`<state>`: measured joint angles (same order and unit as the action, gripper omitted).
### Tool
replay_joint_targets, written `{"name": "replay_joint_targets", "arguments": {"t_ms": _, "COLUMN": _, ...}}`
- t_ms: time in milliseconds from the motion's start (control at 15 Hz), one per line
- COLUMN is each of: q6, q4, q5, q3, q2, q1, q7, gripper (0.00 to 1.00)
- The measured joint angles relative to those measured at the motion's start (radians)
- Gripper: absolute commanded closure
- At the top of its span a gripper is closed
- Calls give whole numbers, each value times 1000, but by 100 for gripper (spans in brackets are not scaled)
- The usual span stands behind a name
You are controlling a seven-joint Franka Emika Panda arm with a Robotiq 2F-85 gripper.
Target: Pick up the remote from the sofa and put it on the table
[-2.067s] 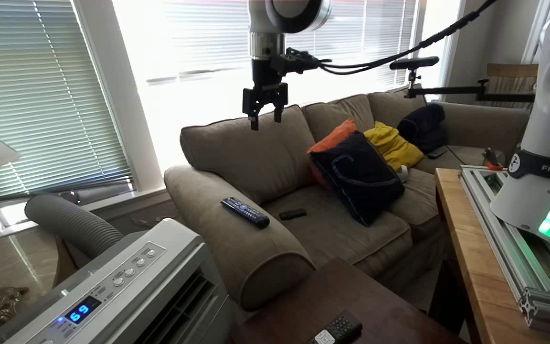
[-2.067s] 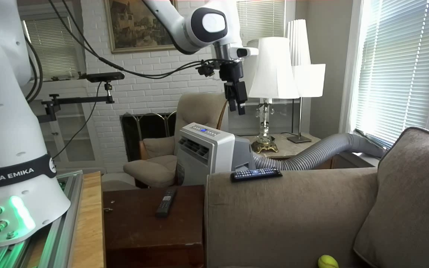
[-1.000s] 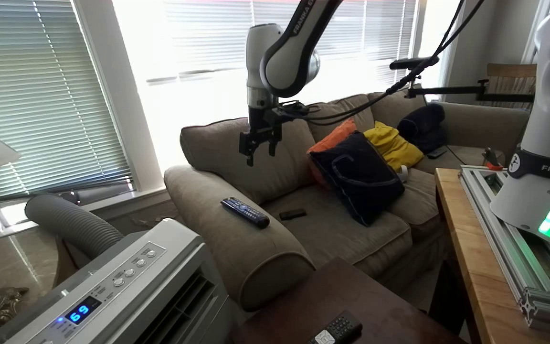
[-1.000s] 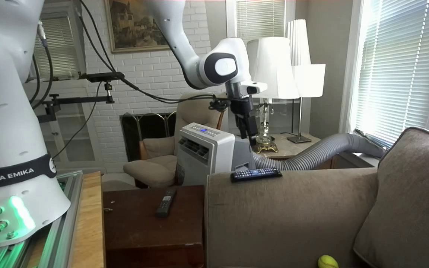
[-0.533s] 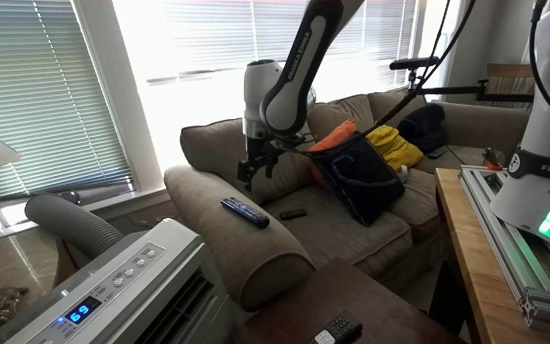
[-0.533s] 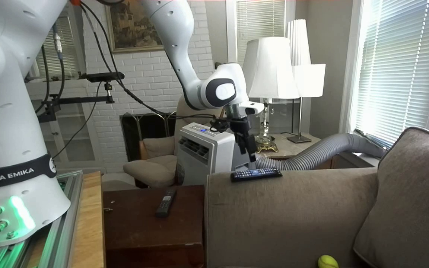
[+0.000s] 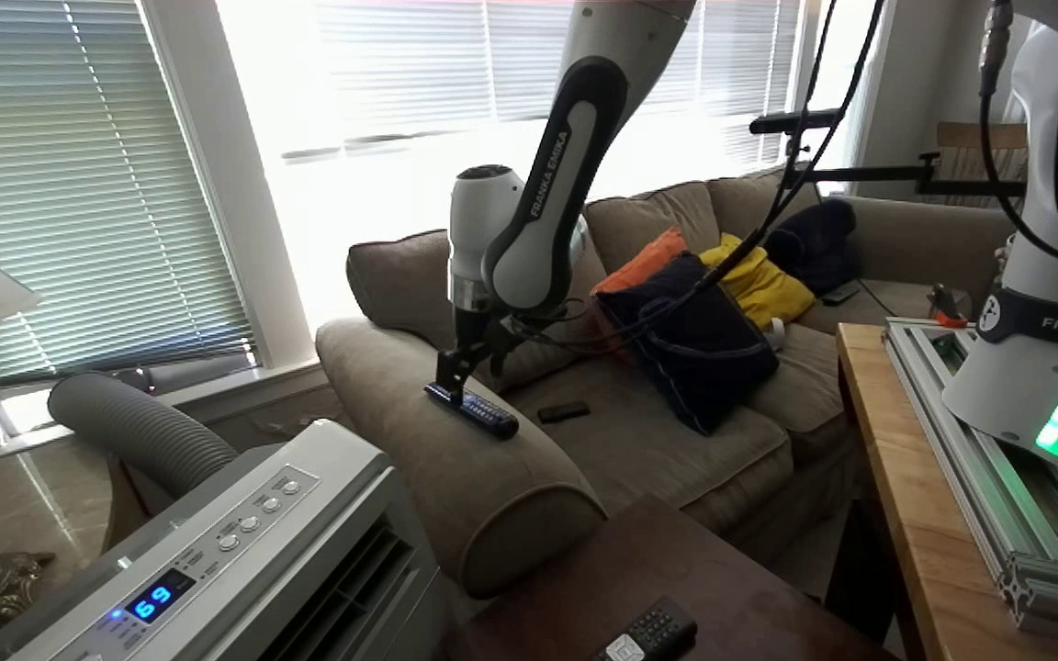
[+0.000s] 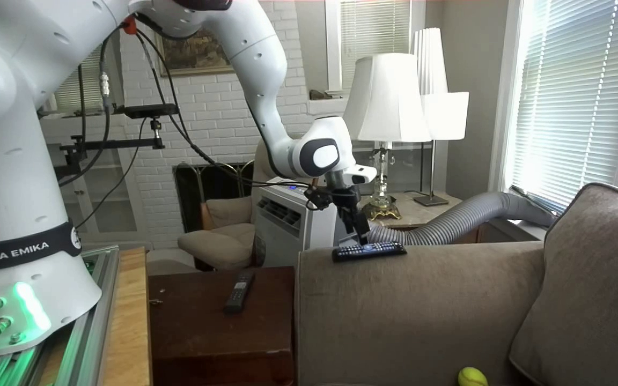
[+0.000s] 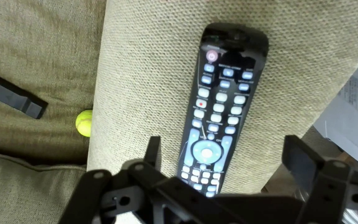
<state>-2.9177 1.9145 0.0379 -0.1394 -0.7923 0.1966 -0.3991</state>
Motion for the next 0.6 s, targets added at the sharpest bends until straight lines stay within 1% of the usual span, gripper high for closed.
{"name": "replay_joint_targets", "arguments": {"t_ms": 267, "q6": -15, "q4": -77, "q5": -38, "q3": -25, "q2": -80, "q1": 23, "q7": -14, "gripper": 0}}
{"name": "replay_joint_targets", "arguments": {"t_ms": 533, "q6": -16, "q4": -130, "q5": -63, "q3": -36, "q2": -134, "q1": 27, "q7": -26, "gripper": 0}}
{"name": "replay_joint_targets", "arguments": {"t_ms": 600, "q6": -16, "q4": -139, "q5": -71, "q3": -37, "q2": -143, "q1": 27, "q7": -29, "gripper": 13}}
